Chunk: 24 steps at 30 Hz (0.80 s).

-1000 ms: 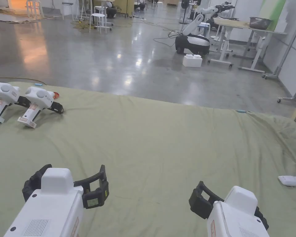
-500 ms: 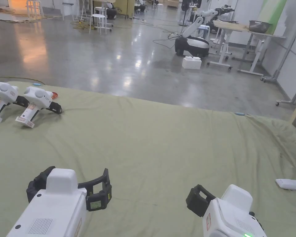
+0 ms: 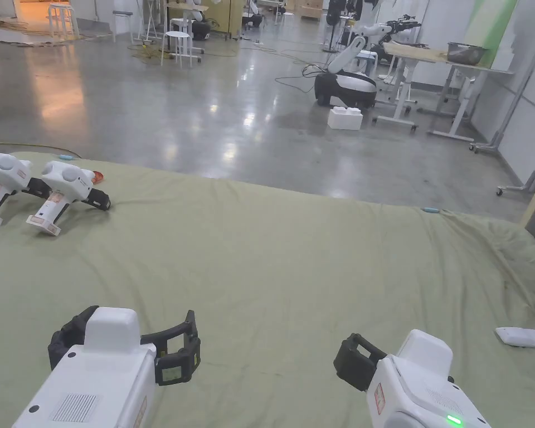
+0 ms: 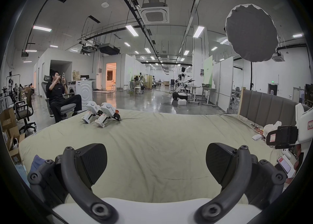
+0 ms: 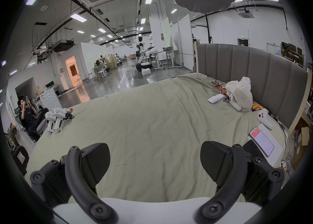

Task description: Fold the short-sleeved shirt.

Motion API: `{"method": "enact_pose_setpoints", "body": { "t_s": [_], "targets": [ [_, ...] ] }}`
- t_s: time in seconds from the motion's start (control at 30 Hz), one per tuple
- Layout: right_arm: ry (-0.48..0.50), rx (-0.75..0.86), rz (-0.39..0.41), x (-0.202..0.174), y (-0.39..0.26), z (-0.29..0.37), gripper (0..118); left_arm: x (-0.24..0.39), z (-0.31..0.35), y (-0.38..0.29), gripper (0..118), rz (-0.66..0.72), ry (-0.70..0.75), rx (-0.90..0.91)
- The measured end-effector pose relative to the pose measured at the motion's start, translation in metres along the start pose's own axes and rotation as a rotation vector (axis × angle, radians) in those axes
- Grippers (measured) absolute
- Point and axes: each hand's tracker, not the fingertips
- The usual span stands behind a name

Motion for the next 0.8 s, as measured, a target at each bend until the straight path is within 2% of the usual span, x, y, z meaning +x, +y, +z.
{"method": "enact_pose_setpoints", "body": {
  "t_s": [0.13, 0.37, 0.53, 0.67, 0.8],
  "targets": [
    [-0.015, 0.049, 0.019, 0.000, 0.000, 0.001, 108, -0.001, -0.001, 0.000, 118, -0.002, 0.002, -0.008],
    [0.069, 0.144, 0.051, 0.008, -0.003, 0.003, 108, -0.004, -0.002, 0.000, 118, -0.010, -0.004, 0.003],
    [0.082, 0.205, 0.087, 0.007, -0.008, 0.002, 108, -0.003, -0.004, 0.000, 118, -0.020, 0.000, 0.012],
    [0.108, 0.292, 0.173, 0.006, -0.014, 0.002, 109, -0.001, -0.005, 0.000, 118, -0.026, -0.004, 0.014],
    [0.102, 0.301, 0.192, 0.003, -0.014, 0.002, 110, 0.000, -0.006, 0.000, 118, -0.037, -0.006, 0.022]
  ]
}}
